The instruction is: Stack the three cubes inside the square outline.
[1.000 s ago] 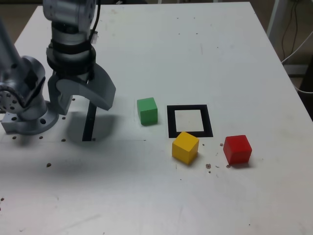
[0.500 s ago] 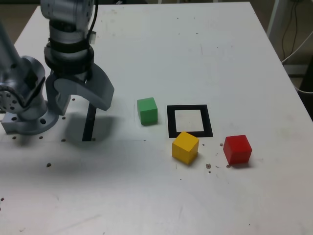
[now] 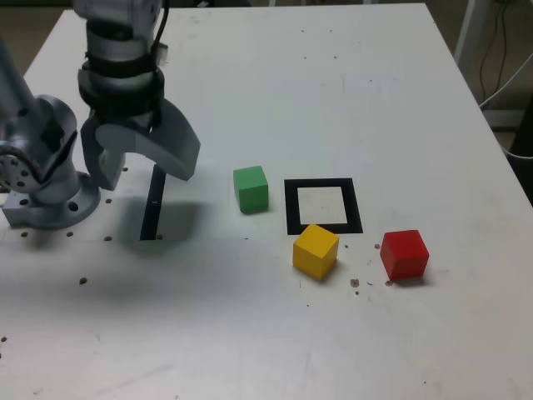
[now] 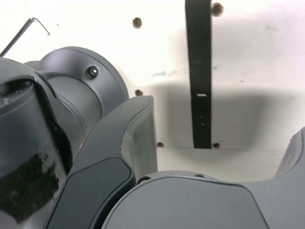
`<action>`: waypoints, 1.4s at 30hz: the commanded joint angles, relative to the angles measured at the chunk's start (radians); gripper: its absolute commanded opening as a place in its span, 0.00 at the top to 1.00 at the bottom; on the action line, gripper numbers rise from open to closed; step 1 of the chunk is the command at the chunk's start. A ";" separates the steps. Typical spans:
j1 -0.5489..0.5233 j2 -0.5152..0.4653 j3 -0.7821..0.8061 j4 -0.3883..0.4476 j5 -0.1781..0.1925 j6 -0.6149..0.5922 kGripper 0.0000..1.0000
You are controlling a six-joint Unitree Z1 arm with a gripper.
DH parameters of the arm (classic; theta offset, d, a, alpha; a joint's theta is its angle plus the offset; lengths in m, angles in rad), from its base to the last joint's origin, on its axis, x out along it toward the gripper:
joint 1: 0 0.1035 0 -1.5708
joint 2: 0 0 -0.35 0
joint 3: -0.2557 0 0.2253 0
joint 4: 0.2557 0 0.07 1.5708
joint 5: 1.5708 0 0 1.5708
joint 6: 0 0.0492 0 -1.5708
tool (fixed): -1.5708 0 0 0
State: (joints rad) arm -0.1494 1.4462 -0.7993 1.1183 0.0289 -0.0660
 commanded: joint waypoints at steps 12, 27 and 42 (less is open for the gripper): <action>-0.045 0.107 -0.197 0.078 -0.009 0.008 0.01; -0.090 0.281 -0.491 0.199 -0.025 0.005 0.01; -0.146 0.503 -0.871 0.346 -0.036 0.003 0.01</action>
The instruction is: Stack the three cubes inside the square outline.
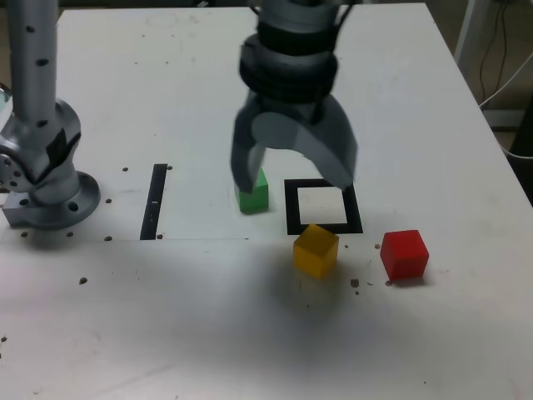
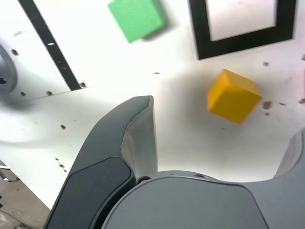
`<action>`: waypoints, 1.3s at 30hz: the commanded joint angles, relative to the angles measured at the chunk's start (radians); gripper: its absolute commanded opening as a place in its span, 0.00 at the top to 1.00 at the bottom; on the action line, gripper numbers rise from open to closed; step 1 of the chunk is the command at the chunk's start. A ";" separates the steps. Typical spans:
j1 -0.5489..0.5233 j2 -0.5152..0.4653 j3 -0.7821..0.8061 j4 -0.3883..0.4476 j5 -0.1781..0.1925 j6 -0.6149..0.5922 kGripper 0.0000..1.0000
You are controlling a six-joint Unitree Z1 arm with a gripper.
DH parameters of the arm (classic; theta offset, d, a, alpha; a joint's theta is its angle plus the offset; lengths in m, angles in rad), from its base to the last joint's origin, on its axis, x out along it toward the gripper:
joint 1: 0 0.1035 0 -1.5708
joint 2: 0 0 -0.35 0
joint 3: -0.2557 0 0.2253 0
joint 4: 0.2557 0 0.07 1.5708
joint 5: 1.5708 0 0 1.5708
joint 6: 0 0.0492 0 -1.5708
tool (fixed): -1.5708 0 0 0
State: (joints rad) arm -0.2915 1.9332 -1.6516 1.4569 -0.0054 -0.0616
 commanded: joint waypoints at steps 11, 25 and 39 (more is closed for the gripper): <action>-0.015 0.183 -0.291 0.109 -0.022 -0.002 0.01; -0.015 0.369 -0.561 0.163 -0.055 -0.007 0.01; -0.002 0.446 -0.652 0.177 -0.064 -0.019 0.01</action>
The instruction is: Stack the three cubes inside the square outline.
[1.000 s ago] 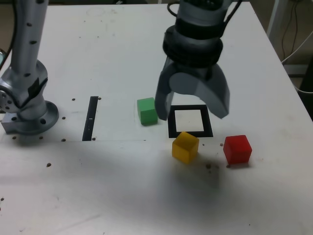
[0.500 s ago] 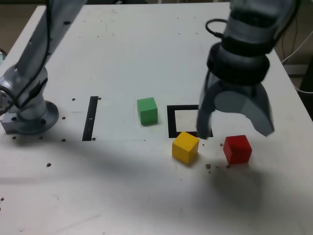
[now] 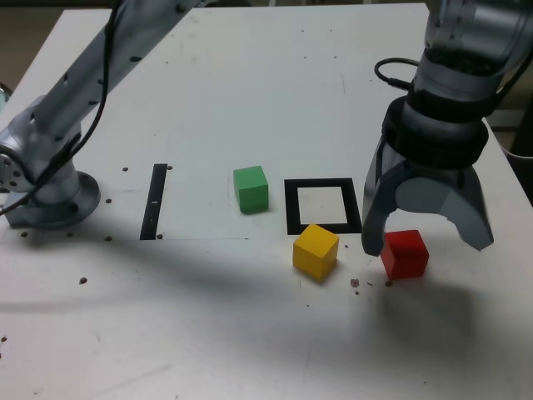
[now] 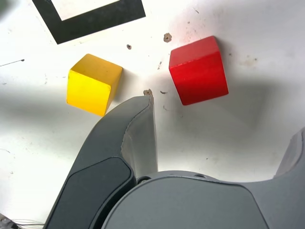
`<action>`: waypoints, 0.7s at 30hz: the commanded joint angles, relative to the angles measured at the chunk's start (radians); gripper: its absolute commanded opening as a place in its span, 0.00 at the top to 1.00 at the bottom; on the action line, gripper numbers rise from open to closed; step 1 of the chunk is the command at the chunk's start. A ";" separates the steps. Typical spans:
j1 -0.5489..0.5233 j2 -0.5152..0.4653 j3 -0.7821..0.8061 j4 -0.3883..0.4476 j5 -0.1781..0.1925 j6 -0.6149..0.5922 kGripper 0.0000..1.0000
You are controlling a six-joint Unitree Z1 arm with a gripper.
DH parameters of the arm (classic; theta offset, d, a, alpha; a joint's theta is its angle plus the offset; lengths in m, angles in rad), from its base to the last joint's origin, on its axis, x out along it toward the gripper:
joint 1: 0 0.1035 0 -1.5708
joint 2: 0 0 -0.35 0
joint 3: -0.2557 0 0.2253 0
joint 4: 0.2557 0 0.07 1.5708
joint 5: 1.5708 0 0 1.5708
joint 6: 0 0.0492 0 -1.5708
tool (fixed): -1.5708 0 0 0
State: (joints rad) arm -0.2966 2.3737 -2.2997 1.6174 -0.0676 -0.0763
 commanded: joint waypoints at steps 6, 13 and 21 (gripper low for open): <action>0.019 0.005 0.014 0.018 0.005 -0.086 0.01; 0.031 0.001 0.039 0.019 -0.007 -0.200 0.01; 0.034 0.013 0.034 0.018 -0.019 -0.215 0.01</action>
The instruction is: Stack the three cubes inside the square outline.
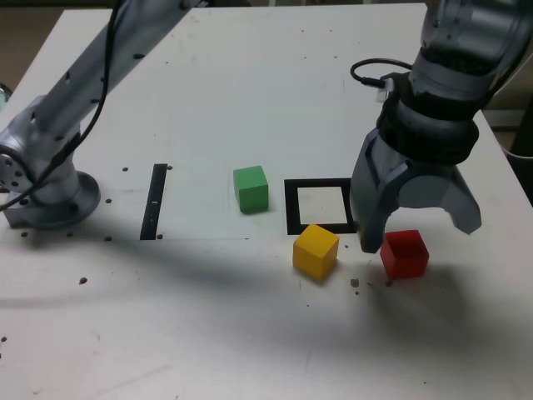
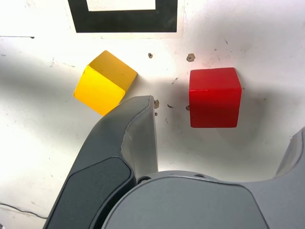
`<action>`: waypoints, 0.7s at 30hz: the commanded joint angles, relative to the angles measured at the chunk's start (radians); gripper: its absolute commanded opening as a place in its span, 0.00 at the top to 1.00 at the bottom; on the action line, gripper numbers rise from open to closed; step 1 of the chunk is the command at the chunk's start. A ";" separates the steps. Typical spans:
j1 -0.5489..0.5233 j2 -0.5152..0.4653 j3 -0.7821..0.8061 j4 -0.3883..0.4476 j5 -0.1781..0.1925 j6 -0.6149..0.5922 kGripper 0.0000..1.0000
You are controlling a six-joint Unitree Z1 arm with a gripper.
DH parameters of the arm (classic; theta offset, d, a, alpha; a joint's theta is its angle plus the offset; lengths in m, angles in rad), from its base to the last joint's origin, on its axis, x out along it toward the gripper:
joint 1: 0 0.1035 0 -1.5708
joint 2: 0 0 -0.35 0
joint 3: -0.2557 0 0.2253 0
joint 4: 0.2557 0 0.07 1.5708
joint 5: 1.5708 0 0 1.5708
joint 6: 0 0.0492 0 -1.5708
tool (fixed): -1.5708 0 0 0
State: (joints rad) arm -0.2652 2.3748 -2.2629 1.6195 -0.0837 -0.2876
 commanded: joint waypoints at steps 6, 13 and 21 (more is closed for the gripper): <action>0.013 0.043 -0.014 0.016 -0.018 -0.008 0.01; 0.023 0.076 -0.022 0.016 -0.029 -0.003 0.01; 0.028 0.111 -0.023 0.012 -0.035 -0.002 0.03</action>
State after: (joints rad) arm -0.2408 2.4745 -2.2828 1.6195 -0.1186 -0.2917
